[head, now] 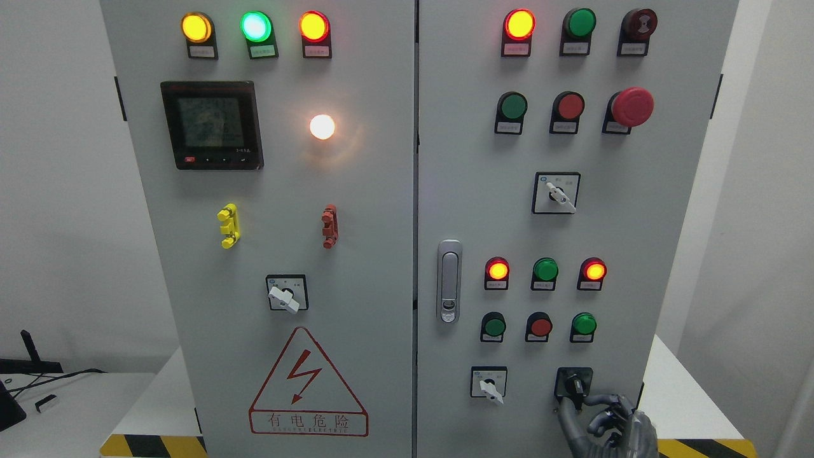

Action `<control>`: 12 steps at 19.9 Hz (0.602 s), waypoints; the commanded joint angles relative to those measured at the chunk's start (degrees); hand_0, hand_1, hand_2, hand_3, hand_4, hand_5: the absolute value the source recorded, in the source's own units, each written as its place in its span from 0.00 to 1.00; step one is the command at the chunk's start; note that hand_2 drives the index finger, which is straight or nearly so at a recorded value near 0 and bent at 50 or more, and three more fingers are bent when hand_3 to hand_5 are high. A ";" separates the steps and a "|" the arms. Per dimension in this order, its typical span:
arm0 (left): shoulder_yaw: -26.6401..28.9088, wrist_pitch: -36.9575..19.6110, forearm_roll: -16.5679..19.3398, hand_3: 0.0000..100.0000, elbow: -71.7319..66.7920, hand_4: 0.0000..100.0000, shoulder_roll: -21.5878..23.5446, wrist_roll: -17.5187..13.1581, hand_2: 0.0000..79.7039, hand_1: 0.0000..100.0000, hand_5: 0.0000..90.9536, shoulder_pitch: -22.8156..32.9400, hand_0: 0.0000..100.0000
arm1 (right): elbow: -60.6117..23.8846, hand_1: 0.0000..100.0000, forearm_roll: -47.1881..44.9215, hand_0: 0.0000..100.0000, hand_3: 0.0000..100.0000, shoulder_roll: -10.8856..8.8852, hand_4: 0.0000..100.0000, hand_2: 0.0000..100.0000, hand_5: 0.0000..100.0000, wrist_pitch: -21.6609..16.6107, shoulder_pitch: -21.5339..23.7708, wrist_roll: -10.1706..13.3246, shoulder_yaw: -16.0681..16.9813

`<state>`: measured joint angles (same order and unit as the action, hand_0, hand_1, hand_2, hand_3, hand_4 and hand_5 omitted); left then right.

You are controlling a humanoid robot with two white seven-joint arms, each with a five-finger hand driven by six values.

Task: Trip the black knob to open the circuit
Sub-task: 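Close the right hand fingers around the black rotary knob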

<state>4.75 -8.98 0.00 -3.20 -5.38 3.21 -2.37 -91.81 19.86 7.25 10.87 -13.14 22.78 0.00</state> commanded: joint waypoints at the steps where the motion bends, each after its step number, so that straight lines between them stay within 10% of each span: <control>1: 0.00 0.02 1.76 0.00 -0.05 0.00 0.02 -0.05 0.00 0.39 0.00 0.00 0.12 | 0.22 0.74 0.00 0.26 0.90 0.04 0.89 0.55 0.98 -0.06 -0.39 -0.02 1.40; 12: 0.00 0.02 1.76 0.00 0.03 0.00 0.02 -0.05 0.00 0.39 0.00 0.00 0.12 | 0.40 0.75 0.00 0.29 0.91 0.04 0.89 0.55 0.99 -0.06 -0.31 -0.02 1.23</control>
<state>4.75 -8.98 0.00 -3.19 -5.38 3.21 -2.37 -91.57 19.85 7.28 10.87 -13.43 22.78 0.00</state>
